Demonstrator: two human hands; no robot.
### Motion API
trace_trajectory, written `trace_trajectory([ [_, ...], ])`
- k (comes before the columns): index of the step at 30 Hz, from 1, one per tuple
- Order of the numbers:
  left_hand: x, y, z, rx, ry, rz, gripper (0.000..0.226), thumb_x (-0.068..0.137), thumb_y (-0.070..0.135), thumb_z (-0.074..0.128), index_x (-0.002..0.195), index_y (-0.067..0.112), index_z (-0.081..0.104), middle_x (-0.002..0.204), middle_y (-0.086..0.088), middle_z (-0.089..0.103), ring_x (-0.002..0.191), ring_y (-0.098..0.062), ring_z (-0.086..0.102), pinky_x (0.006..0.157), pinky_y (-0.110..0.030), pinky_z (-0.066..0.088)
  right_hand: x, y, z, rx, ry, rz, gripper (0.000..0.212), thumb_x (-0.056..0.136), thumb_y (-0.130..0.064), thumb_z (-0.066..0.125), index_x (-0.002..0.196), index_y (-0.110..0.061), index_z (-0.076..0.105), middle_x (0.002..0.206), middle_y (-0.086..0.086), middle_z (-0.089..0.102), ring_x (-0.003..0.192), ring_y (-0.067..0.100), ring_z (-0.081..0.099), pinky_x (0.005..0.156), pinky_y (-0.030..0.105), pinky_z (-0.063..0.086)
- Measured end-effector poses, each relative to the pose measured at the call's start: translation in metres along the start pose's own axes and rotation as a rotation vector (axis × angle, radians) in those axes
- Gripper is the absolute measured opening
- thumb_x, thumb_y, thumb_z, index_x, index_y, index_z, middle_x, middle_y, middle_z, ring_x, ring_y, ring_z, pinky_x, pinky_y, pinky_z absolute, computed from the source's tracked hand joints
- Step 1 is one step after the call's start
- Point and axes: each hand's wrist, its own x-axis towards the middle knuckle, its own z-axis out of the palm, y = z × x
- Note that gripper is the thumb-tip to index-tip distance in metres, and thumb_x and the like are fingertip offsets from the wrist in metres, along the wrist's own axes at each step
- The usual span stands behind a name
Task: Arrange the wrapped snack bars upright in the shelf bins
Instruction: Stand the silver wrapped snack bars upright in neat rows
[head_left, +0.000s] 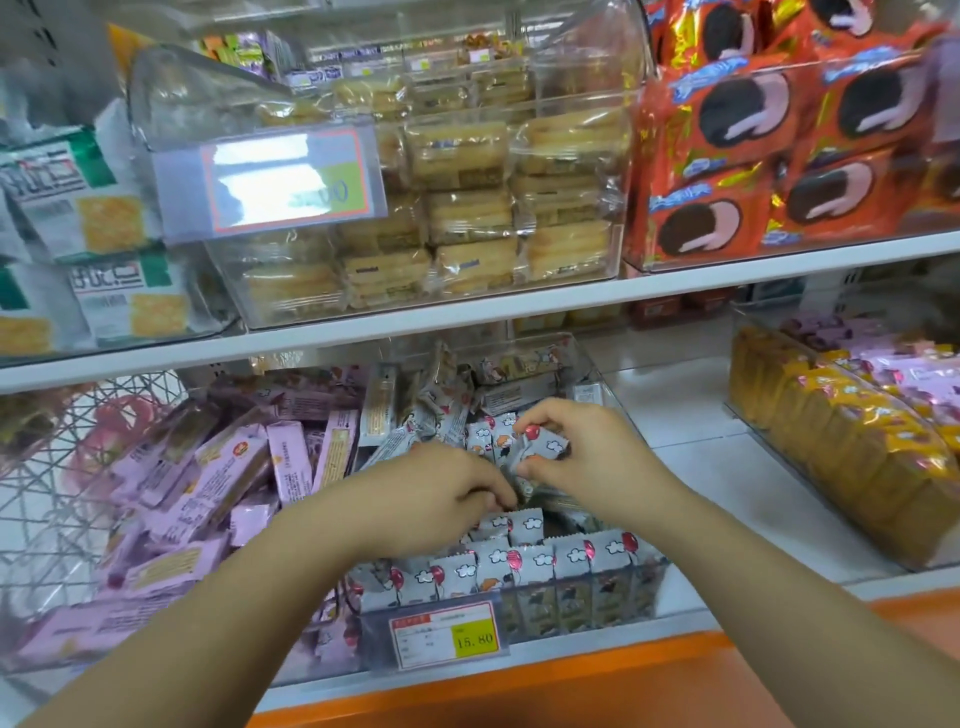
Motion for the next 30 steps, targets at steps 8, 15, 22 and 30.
trace_trajectory([
  [8, -0.024, -0.033, 0.004, 0.061, 0.427, 0.037, 0.026, 0.095, 0.022, 0.05, 0.115, 0.032, 0.063, 0.109, 0.021, 0.059, 0.101, 0.0, 0.051, 0.098, -0.026, 0.036, 0.021, 0.003, 0.035, 0.009, -0.39, 0.099, 0.032, 0.092, -0.028, 0.059, 0.12, -0.013, 0.058, 0.109, 0.002, 0.066, 0.085, 0.008, 0.059, 0.067, 0.017, 0.041],
  [15, -0.042, -0.044, 0.017, -0.205, 0.567, 0.025, 0.021, 0.093, 0.03, 0.05, 0.107, 0.045, 0.058, 0.112, 0.031, 0.053, 0.111, 0.012, 0.045, 0.096, -0.008, 0.03, 0.028, 0.004, 0.015, 0.208, -0.465, 0.323, 0.049, 0.098, -0.048, 0.035, 0.134, -0.019, 0.049, 0.13, 0.002, 0.057, 0.118, 0.017, 0.053, 0.102, 0.034, 0.04],
  [22, -0.043, -0.043, 0.019, -0.201, 0.573, 0.032, 0.018, 0.094, 0.031, 0.051, 0.105, 0.043, 0.059, 0.106, 0.032, 0.053, 0.107, 0.011, 0.046, 0.089, -0.003, 0.03, 0.038, 0.002, 0.008, 0.433, -0.6, 0.521, 0.062, 0.094, -0.056, 0.029, 0.118, -0.007, 0.059, 0.136, 0.015, 0.05, 0.135, 0.023, 0.036, 0.112, 0.046, 0.028],
  [30, -0.023, -0.015, -0.002, 0.083, 0.316, 0.04, 0.026, 0.097, 0.034, 0.046, 0.119, 0.037, 0.058, 0.106, 0.017, 0.064, 0.085, -0.001, 0.049, 0.104, -0.022, 0.022, 0.034, 0.0, 0.004, 0.538, -0.618, 0.562, 0.071, 0.092, -0.063, 0.024, 0.141, -0.014, 0.038, 0.133, 0.021, 0.049, 0.08, 0.021, 0.061, 0.079, 0.036, 0.047],
])
